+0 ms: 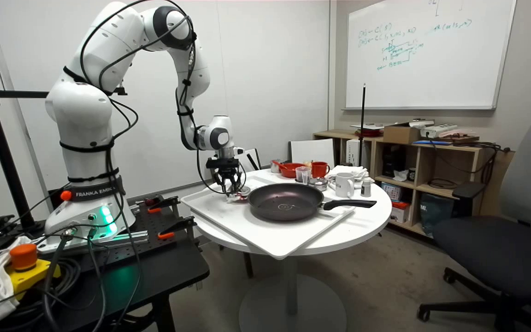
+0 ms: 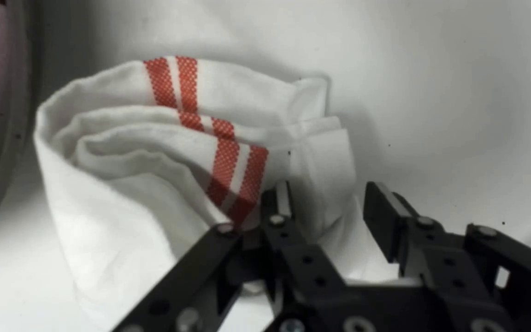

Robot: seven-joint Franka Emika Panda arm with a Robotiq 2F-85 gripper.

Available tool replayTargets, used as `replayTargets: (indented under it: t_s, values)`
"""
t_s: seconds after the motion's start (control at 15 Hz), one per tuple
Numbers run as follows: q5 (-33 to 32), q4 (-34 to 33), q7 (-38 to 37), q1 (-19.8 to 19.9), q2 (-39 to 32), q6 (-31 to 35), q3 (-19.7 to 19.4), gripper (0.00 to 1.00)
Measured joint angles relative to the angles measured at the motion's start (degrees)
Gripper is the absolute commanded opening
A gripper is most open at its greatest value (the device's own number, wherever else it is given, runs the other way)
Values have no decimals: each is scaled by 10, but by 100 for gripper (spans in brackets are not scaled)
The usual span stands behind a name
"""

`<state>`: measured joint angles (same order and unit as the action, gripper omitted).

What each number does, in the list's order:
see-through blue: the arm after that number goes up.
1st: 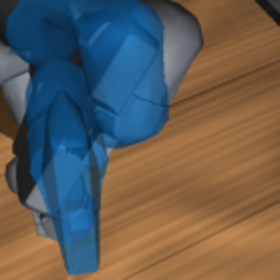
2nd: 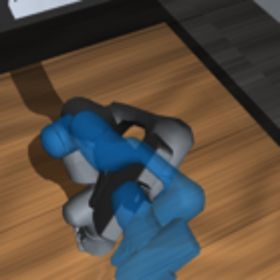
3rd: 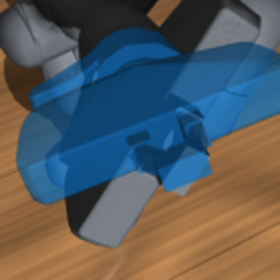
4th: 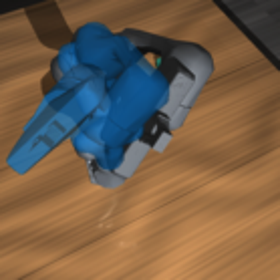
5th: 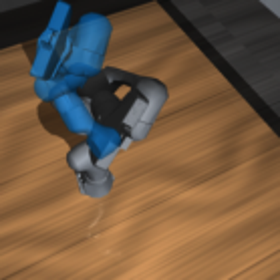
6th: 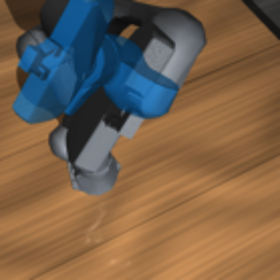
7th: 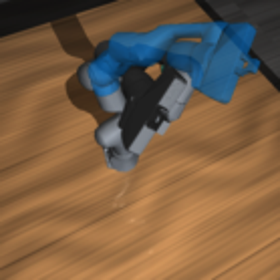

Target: Pick up the napkin from the table and wipe the pan

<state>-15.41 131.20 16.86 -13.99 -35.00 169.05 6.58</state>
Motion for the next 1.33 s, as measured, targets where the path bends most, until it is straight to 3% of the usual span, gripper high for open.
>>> replayTargets:
  t_s: [0.2, 0.27, 0.8, 1.33]
  values:
    - [0, 0, 0, 2, 0, 0, 2, 97]
    - [0, 0, 0, 2, 0, 0, 2, 100]
    - [0, 1, 0, 0, 14, 3, 4, 100]
    - [0, 29, -24, 0, 86, 23, 3, 100]
